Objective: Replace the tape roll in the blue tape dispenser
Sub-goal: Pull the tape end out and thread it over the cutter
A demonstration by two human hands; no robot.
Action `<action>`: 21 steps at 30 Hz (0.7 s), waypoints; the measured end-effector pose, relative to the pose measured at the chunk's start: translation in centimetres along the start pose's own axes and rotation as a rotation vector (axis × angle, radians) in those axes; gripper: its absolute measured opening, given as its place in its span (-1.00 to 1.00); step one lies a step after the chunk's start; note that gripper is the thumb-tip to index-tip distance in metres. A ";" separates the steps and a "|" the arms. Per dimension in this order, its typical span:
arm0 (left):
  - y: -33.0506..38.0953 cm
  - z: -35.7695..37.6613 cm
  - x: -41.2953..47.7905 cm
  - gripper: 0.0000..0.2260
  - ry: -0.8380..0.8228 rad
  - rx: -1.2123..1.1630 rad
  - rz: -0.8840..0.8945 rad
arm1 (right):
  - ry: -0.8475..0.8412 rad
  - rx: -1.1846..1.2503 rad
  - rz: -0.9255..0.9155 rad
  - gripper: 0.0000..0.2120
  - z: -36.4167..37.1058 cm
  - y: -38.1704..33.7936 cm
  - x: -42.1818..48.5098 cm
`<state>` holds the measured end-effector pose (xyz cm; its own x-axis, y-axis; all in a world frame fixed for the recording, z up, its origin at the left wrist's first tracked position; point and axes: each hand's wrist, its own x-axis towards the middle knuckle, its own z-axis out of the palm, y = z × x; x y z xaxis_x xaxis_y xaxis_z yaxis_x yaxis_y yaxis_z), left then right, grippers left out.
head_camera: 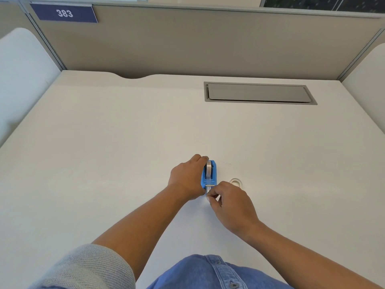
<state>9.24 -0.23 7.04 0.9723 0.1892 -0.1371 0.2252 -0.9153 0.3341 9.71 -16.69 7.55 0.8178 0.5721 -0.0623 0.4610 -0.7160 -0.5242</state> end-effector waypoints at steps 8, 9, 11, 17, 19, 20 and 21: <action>0.1 0.0 -0.1 -0.21 0.000 -0.013 0.000 | 0.009 -0.018 -0.004 -0.91 0.0 0.3 -0.1; 0.1 0.0 -0.1 -0.21 0.001 -0.013 -0.001 | 0.010 -0.018 -0.004 -0.91 0.0 0.3 -0.1; 0.1 0.0 -0.1 -0.22 0.002 -0.012 -0.001 | 0.011 -0.016 -0.002 -0.91 0.0 0.3 -0.1; 0.1 0.0 -0.1 -0.22 -0.001 -0.010 -0.002 | 0.023 -0.019 -0.023 -0.92 0.3 0.4 0.0; 0.0 0.1 -0.1 -0.22 0.000 -0.013 -0.001 | 0.026 -0.026 -0.036 -0.92 0.5 0.5 0.2; 0.0 0.1 -0.1 -0.23 0.002 -0.014 -0.001 | 0.031 -0.030 -0.046 -0.92 0.6 0.6 0.2; 0.0 0.1 -0.1 -0.23 0.002 -0.016 0.000 | 0.038 -0.038 -0.060 -0.92 0.7 0.7 0.3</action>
<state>9.14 -0.27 6.98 0.9724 0.1902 -0.1354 0.2264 -0.9095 0.3485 10.00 -16.72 6.56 0.8002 0.5998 0.0008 0.5219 -0.6956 -0.4937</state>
